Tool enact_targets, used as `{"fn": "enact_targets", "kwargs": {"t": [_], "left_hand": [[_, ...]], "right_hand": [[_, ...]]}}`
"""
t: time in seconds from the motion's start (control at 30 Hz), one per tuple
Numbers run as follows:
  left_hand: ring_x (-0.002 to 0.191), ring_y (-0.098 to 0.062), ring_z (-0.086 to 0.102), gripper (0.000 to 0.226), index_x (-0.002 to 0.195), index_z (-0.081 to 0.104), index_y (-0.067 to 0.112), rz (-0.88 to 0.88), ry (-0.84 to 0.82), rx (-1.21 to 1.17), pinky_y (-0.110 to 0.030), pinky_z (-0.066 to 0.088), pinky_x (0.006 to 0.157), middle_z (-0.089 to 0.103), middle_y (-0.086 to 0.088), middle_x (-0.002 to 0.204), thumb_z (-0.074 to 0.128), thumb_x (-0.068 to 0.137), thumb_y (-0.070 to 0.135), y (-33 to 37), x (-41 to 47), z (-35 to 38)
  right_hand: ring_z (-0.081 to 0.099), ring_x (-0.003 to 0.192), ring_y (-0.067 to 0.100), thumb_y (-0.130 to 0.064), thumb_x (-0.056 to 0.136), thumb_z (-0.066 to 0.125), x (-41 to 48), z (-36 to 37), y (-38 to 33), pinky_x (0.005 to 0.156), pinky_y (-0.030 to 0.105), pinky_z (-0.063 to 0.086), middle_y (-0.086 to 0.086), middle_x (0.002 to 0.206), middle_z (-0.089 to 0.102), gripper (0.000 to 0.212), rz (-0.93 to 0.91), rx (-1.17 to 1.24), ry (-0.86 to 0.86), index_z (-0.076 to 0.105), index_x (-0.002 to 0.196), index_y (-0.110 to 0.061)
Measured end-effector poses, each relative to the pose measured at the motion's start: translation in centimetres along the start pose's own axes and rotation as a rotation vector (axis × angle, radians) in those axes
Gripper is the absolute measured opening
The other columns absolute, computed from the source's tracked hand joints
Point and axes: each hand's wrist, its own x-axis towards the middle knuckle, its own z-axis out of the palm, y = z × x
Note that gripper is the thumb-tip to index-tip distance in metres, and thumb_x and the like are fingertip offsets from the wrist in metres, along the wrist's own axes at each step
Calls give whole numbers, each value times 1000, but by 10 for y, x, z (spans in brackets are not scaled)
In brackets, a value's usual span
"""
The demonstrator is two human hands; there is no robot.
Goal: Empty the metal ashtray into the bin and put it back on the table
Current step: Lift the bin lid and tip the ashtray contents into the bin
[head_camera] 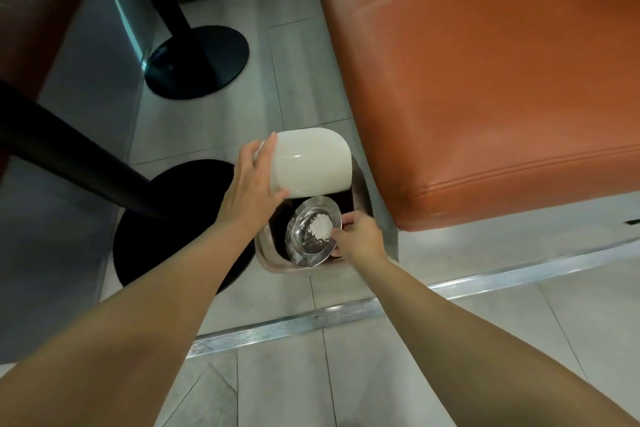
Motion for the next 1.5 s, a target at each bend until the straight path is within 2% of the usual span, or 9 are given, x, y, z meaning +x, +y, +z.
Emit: {"fn": "enact_targets", "kwargs": {"t": [0.13, 0.27, 0.5, 0.7, 1.0, 1.13, 1.27, 1.4, 1.5], "left_hand": [[123, -29, 42, 86, 144, 21, 22, 28, 5, -31, -50, 44, 98, 30, -11, 138, 69, 74, 10, -4, -6, -2], [119, -29, 45, 84, 145, 19, 25, 39, -1, -14, -47, 46, 95, 30, -10, 138, 67, 77, 10, -6, -11, -2], [113, -27, 49, 82, 145, 18, 26, 23, 11, 27, -44, 46, 91, 32, -7, 138, 66, 79, 14, -9, -12, 0], [106, -27, 51, 83, 145, 18, 26, 30, 0, 17, -46, 48, 93, 33, -6, 134, 66, 79, 14, -11, -11, 0], [117, -29, 46, 86, 145, 18, 26, 3, -17, 4, -46, 43, 98, 33, -6, 137, 68, 76, 11, -6, -8, 0], [117, -30, 46, 87, 144, 19, 24, 18, -12, -1, -48, 44, 97, 32, -7, 137, 69, 75, 10, -7, -9, 1], [116, -32, 48, 86, 144, 19, 25, 12, -4, 14, -50, 43, 97, 32, -7, 139, 68, 76, 10, -4, -10, 1], [130, -29, 36, 84, 146, 16, 24, -20, -69, 25, -48, 36, 107, 22, -5, 150, 64, 79, 7, -4, -9, -1], [141, -25, 23, 77, 146, 22, 22, -106, -142, 5, -43, 25, 115, 16, -5, 156, 62, 82, 7, -6, -11, -3]], "right_hand": [[66, 96, 32, -9, 81, 54, 5, 9, 1, 88, 45, 52, 14, 102, 69, 11, -77, -116, 8, 53, 89, -17], [62, 96, 28, -12, 85, 51, 11, 12, -3, 75, 36, 50, 11, 104, 65, 18, -189, -380, 14, 55, 103, -13], [54, 103, 37, 3, 79, 53, 16, 18, -5, 79, 43, 42, 17, 114, 53, 32, -740, -1012, -74, 52, 111, -4], [56, 109, 37, 1, 84, 47, 20, 22, 16, 88, 44, 45, 17, 119, 59, 35, -773, -1296, -280, 55, 117, -5], [57, 109, 36, 1, 82, 47, 21, 15, 8, 97, 43, 36, 16, 116, 61, 31, -728, -1209, -183, 58, 111, -6], [58, 107, 37, -1, 83, 47, 17, 10, 12, 97, 44, 39, 16, 116, 62, 30, -741, -1242, -268, 58, 111, -6], [59, 97, 33, -2, 81, 52, 7, 4, 5, 83, 40, 43, 13, 107, 61, 24, -748, -906, -64, 58, 103, -8], [59, 88, 21, -9, 85, 53, -7, -9, 9, 78, 35, 50, 5, 100, 63, 13, -360, -280, 55, 62, 94, -12], [56, 83, 17, -7, 82, 58, -10, -21, 19, 76, 28, 44, 6, 92, 64, 15, -176, 65, 83, 64, 96, -8]]}}
